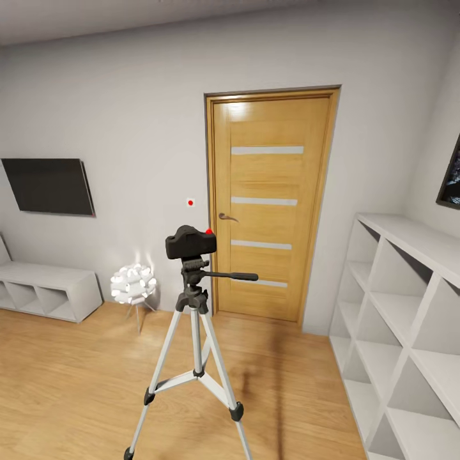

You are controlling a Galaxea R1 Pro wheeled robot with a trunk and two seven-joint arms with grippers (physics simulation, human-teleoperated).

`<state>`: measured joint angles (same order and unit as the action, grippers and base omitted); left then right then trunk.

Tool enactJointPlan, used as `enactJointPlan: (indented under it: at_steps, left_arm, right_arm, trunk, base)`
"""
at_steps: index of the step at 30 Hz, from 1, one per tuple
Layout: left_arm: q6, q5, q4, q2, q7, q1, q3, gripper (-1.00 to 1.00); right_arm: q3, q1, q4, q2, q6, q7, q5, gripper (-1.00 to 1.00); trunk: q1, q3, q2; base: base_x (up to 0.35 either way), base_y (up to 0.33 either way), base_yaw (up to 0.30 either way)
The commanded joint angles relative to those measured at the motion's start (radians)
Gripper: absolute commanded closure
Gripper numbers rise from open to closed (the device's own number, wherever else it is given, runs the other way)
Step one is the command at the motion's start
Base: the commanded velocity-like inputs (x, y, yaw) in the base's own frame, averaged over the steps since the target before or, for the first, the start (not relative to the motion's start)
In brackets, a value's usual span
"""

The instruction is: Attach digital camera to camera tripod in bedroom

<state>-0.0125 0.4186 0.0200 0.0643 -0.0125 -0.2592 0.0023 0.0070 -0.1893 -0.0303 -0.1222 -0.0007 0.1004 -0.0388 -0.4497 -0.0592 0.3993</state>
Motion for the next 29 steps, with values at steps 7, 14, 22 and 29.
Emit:
enactJointPlan:
  at_steps: [7, 14, 22, 29]
  left_arm:
    - [-0.001, 0.005, 0.0, -0.001, -0.001, 0.0, 0.001, -1.0]
    - [-0.001, 0.003, 0.0, 0.0, -0.001, 0.0, 0.0, -1.0]
    - [-0.001, 0.004, 0.0, 0.0, -0.001, 0.0, -0.001, -1.0]
    - [-0.001, 0.003, 0.0, 0.0, -0.001, 0.0, -0.001, -1.0]
  right_arm:
    - [0.002, -0.001, 0.0, -0.001, -0.003, 0.004, 0.0, -1.0]
    - [-0.001, -0.001, 0.004, 0.008, -0.004, 0.004, 0.0, -1.0]
    - [-0.001, -0.001, 0.004, 0.038, -0.004, 0.004, -0.004, -1.0]
    - [-0.001, -0.001, 0.004, 0.046, -0.004, 0.004, -0.002, -1.0]
  trunk:
    - [0.0, 0.0, 0.001]
    - [0.0, 0.0, 0.001]
    - [0.0, 0.0, 0.001]
    - [0.0, 0.0, 0.001]
  base:
    - [0.0, 0.0, 0.0]
    - [0.0, 0.0, 0.0]
    - [0.0, 0.0, 0.0]
    - [0.0, 0.0, 0.0]
